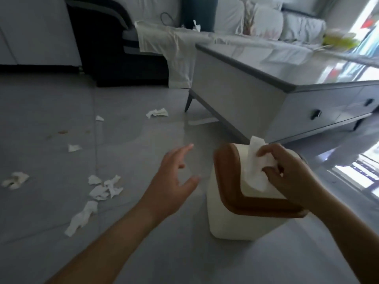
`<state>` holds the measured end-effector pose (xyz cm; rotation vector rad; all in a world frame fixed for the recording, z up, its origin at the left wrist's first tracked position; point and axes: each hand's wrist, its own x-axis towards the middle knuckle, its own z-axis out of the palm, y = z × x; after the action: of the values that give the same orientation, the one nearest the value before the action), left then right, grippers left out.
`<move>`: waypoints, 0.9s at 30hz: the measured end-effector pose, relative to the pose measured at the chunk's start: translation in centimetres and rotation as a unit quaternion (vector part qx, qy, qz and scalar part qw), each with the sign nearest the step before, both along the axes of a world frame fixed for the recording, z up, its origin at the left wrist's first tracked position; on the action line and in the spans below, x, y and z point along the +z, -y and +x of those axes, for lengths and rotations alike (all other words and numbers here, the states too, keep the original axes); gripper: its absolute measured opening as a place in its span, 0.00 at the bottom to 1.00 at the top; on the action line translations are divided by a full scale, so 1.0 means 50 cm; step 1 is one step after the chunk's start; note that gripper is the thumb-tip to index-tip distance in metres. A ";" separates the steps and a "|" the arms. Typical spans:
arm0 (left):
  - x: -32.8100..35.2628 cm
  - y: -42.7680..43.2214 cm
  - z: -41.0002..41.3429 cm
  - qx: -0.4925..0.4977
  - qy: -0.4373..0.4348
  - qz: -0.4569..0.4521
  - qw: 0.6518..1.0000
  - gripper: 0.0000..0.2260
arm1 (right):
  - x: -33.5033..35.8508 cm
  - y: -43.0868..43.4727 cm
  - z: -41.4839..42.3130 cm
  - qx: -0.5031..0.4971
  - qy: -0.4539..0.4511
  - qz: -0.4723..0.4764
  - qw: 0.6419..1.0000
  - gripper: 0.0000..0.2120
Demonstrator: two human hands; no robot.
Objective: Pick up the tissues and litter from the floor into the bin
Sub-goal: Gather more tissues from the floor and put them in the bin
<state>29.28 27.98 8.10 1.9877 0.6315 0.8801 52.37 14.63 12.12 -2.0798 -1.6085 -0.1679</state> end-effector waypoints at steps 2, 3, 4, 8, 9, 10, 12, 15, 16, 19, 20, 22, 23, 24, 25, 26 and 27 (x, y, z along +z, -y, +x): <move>0.005 0.036 0.071 -0.051 -0.045 0.031 0.997 0.28 | -0.028 0.024 0.031 -0.010 -0.041 -0.092 0.995 0.20; 0.005 0.050 0.105 -0.070 -0.076 0.049 0.993 0.30 | -0.042 0.027 0.045 -0.014 -0.050 -0.132 0.990 0.19; 0.004 0.059 0.137 -0.079 -0.111 0.059 0.989 0.32 | -0.057 0.024 0.059 -0.017 -0.059 -0.160 0.985 0.17; -0.017 0.061 0.231 -0.071 -0.222 0.032 0.972 0.37 | -0.104 -0.010 0.110 -0.018 -0.055 -0.257 0.965 0.13; -0.028 0.058 0.242 -0.069 -0.236 0.027 0.969 0.36 | -0.116 -0.018 0.122 -0.011 -0.045 -0.285 0.957 0.15; -0.038 0.055 0.249 -0.066 -0.246 0.024 0.967 0.35 | -0.127 -0.027 0.132 -0.003 -0.016 -0.318 0.948 0.17; -0.056 0.051 0.253 -0.056 -0.249 0.028 0.966 0.33 | -0.135 -0.036 0.136 -0.015 0.041 -0.352 0.935 0.18; -0.069 0.050 0.255 -0.038 -0.238 0.049 0.969 0.32 | -0.115 -0.027 0.132 -0.058 0.021 -0.271 0.961 0.11; -0.070 0.052 0.254 -0.035 -0.232 0.053 0.971 0.33 | -0.103 -0.018 0.128 -0.065 0.021 -0.210 0.975 0.09; -0.073 0.058 0.248 -0.037 -0.207 0.058 0.976 0.36 | -0.061 0.006 0.123 -0.080 0.074 0.002 0.994 0.09; -0.074 0.059 0.246 -0.037 -0.204 0.055 0.977 0.37 | -0.052 0.009 0.126 -0.082 0.091 0.022 0.992 0.15; -0.075 0.060 0.243 -0.034 -0.204 0.045 0.977 0.38 | -0.043 0.010 0.136 -0.076 0.095 -0.026 0.992 0.32; -0.075 0.060 0.242 -0.032 -0.205 0.042 0.977 0.39 | -0.043 0.008 0.141 -0.073 0.081 -0.069 0.992 0.38; -0.074 0.062 0.242 -0.030 -0.204 0.038 0.978 0.39 | -0.050 0.008 0.145 -0.070 0.074 -0.110 0.989 0.42; -0.074 0.065 0.242 -0.029 -0.200 0.033 0.979 0.40 | -0.061 0.007 0.152 -0.066 0.075 -0.140 0.985 0.45; -0.075 0.068 0.242 -0.029 -0.194 0.024 0.980 0.41 | -0.073 0.007 0.156 -0.065 0.076 -0.160 0.982 0.47; -0.077 0.071 0.240 -0.031 -0.189 0.015 0.981 0.41 | -0.082 0.006 0.159 -0.067 0.073 -0.173 0.980 0.48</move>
<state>41.29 24.44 4.25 2.2098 0.7644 0.4771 60.32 14.32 8.03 -2.4945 -1.6794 -0.0917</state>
